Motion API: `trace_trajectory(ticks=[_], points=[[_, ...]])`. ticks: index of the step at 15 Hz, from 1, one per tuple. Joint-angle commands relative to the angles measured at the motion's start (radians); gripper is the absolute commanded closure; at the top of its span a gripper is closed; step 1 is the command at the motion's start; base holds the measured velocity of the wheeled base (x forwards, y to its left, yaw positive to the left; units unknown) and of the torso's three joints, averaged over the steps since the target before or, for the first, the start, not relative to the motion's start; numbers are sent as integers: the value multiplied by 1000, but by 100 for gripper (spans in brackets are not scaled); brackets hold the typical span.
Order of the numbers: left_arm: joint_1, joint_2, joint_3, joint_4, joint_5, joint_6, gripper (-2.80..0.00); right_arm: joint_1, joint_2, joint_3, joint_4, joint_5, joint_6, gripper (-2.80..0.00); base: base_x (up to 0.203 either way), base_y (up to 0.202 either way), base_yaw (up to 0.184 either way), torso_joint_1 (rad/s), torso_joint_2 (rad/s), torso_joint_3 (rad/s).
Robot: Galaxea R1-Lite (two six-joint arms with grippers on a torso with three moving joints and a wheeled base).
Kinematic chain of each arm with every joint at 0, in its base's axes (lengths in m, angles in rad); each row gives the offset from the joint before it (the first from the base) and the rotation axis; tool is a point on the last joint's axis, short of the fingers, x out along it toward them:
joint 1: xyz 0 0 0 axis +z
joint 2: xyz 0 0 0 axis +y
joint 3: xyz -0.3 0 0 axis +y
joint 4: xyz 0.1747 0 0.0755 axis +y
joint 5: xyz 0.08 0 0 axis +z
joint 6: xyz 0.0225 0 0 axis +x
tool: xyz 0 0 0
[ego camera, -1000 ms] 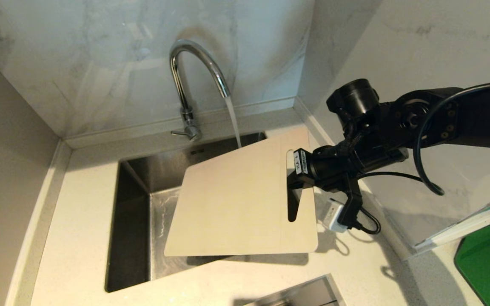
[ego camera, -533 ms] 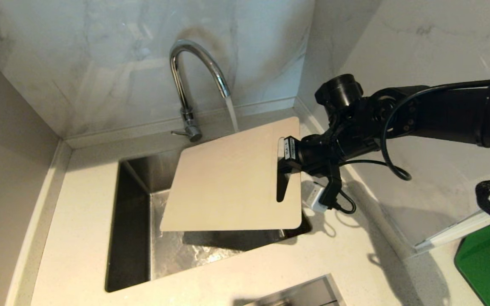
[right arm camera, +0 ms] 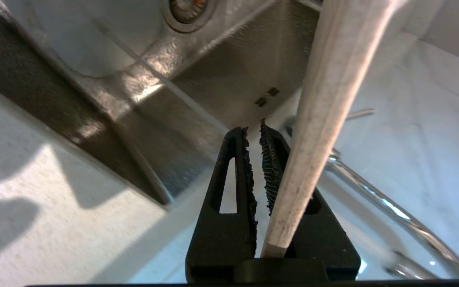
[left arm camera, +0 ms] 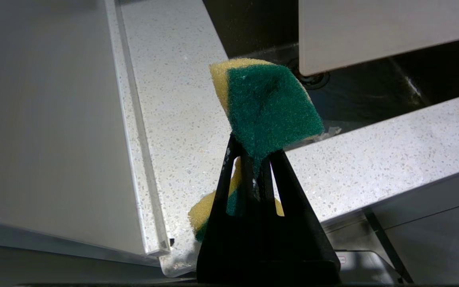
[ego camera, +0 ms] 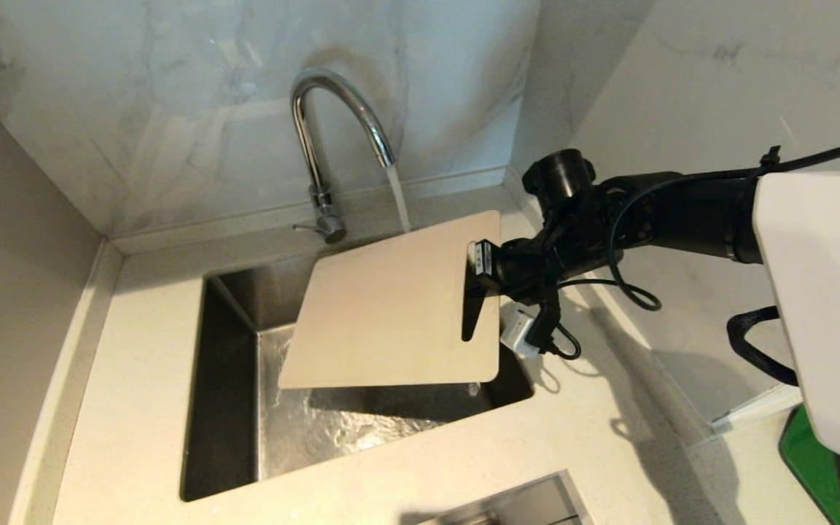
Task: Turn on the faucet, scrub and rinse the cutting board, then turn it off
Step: Scrub the cutting board underwater
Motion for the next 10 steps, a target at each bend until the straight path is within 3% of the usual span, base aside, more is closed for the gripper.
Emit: trace_trajectory(ticks=[1, 10], points=[[-1, 2, 0, 0, 0, 0, 0, -8, 27, -3, -24, 5, -13, 0, 0, 0, 0, 0, 0, 0], [-1, 2, 0, 0, 0, 0, 0, -27, 67, -9, -100, 34, -4, 0, 0, 0, 0, 0, 0, 0]])
